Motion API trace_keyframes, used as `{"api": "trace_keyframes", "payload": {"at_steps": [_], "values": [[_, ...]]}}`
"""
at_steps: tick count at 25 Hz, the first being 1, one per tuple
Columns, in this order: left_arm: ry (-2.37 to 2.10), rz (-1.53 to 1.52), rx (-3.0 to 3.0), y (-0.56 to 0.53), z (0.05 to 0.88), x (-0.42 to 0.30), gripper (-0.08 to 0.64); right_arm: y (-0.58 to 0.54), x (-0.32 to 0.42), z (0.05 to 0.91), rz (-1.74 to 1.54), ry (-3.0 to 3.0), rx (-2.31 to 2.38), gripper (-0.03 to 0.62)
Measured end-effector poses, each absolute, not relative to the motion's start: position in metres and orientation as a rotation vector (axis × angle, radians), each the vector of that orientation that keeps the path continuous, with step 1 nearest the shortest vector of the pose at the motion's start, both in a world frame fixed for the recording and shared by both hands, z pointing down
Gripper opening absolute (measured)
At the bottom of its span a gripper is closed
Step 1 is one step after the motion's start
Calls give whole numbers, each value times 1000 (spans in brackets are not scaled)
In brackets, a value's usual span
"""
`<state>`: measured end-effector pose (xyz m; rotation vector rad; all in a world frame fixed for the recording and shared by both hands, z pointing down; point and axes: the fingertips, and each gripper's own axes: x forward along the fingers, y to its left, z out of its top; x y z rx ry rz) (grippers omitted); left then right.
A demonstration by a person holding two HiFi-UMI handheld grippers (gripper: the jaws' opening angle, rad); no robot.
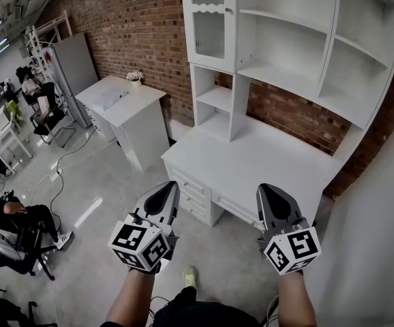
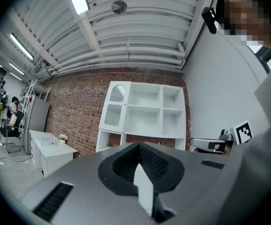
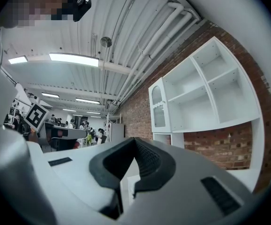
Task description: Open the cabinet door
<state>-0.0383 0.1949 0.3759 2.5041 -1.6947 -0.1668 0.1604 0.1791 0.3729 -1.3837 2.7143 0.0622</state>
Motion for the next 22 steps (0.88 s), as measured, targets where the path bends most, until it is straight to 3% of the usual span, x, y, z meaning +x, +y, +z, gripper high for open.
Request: {"api": "trace_keyframes", "payload": {"at_steps": [22], "values": [[-1470,-160,2650,-10,380,-110,5,-1,75,375,83,2635,-1621,3]]}}
